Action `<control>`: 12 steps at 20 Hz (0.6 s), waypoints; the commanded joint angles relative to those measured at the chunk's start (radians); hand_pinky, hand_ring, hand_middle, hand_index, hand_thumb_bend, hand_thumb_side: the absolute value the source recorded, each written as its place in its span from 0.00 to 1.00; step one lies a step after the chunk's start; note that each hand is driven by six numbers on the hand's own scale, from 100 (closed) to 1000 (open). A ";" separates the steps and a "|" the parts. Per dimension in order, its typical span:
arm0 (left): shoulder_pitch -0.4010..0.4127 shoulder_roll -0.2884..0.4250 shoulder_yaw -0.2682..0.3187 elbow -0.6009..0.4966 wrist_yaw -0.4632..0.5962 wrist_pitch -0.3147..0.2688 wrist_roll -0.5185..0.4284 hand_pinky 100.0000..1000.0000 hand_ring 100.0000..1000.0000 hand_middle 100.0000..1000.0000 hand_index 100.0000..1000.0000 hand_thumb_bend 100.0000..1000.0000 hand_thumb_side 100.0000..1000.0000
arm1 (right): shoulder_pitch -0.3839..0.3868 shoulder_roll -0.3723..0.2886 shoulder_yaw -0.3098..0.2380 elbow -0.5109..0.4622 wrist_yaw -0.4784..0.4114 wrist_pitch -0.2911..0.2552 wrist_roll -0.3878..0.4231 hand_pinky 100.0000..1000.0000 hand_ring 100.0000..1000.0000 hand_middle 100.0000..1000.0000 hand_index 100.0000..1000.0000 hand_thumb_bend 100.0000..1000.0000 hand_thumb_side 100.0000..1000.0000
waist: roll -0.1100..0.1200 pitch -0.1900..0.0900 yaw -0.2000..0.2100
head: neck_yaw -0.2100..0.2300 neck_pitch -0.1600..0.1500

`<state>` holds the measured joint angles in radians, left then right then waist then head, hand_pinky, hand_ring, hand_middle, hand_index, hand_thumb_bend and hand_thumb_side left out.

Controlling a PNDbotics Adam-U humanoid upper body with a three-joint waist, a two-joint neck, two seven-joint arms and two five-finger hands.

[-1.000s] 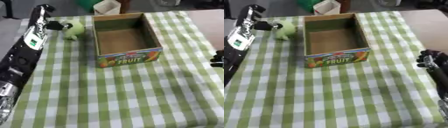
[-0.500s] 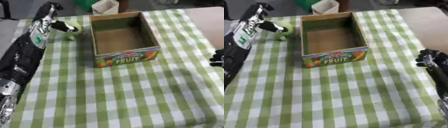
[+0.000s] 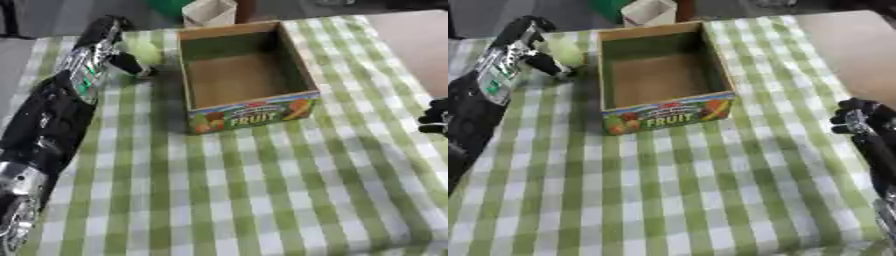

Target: Pick up objects on the table and place them in the box.

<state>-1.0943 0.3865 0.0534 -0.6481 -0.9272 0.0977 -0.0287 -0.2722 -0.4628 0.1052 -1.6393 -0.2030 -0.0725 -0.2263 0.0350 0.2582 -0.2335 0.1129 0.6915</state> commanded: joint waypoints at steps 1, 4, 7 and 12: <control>-0.012 0.011 0.008 -0.009 -0.021 0.019 0.021 0.58 0.68 0.72 0.81 0.77 0.00 | -0.012 -0.016 -0.005 -0.011 -0.004 -0.003 0.003 0.57 0.58 0.51 0.63 0.00 0.53 | -0.003 -0.015 -0.002 | 0.003 -0.016; -0.008 0.007 0.008 -0.003 -0.033 0.041 0.049 0.55 0.63 0.65 0.77 0.77 0.00 | -0.012 -0.015 -0.005 -0.011 -0.004 -0.003 0.003 0.57 0.58 0.51 0.63 0.00 0.53 | -0.003 -0.014 -0.002 | 0.003 -0.016; -0.005 0.006 0.005 0.007 -0.037 0.049 0.041 0.52 0.57 0.59 0.72 0.73 0.00 | -0.012 -0.015 -0.005 -0.010 -0.004 -0.003 0.003 0.57 0.58 0.51 0.63 0.00 0.53 | -0.003 -0.013 -0.002 | 0.003 -0.016; 0.000 0.007 0.003 0.018 -0.052 0.057 0.001 0.44 0.43 0.45 0.55 0.57 0.01 | -0.011 -0.014 -0.006 -0.010 -0.003 -0.004 0.003 0.57 0.58 0.51 0.63 0.00 0.53 | -0.003 -0.014 -0.002 | 0.002 -0.017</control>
<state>-1.0836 0.3858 0.0560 -0.6280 -0.9728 0.1519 -0.0166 -0.2724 -0.4619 0.1052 -1.6392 -0.2030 -0.0743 -0.2245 0.0355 0.2594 -0.2335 0.1129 0.6841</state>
